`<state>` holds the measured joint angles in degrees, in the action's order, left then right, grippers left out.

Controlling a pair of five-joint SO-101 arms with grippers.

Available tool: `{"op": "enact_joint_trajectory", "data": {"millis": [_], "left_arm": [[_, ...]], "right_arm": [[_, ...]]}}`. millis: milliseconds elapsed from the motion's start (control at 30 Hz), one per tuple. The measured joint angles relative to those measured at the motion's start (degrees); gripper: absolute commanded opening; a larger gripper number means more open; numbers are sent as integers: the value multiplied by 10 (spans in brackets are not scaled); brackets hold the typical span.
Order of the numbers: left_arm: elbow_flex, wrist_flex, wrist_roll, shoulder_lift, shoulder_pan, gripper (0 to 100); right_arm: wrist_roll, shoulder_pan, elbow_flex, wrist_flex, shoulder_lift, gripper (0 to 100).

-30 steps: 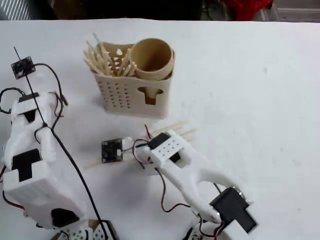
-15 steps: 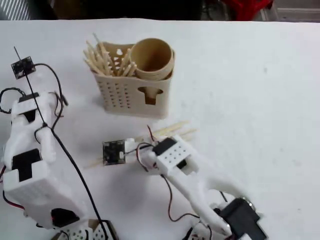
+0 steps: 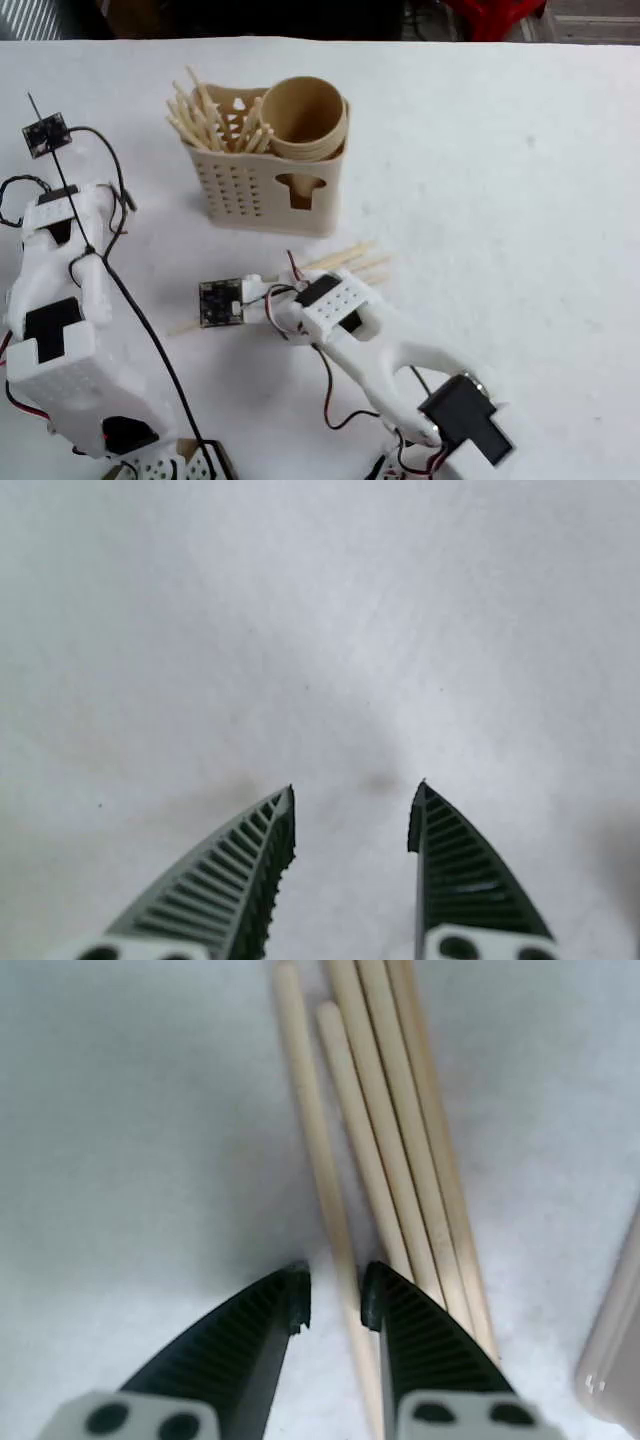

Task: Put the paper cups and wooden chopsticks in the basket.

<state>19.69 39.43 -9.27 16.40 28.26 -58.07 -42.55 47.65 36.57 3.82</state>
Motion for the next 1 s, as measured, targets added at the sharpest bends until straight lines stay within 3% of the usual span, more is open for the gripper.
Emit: {"op": "enact_joint_trajectory", "data": {"millis": [167, 333, 700, 867, 1000], "left_arm": [[0, 0, 0, 0, 0, 203], [0, 0, 0, 0, 0, 203], [0, 0, 0, 0, 0, 203], [0, 0, 0, 0, 0, 203], [0, 0, 0, 0, 0, 203]], "right_arm": [[0, 0, -8, 1, -11, 19], [12, 1, -8, 27, 11, 15], [164, 0, -27, 180, 246, 15], [246, 0, -144, 244, 372, 16], [310, 0, -282, 245, 392, 16]]}}
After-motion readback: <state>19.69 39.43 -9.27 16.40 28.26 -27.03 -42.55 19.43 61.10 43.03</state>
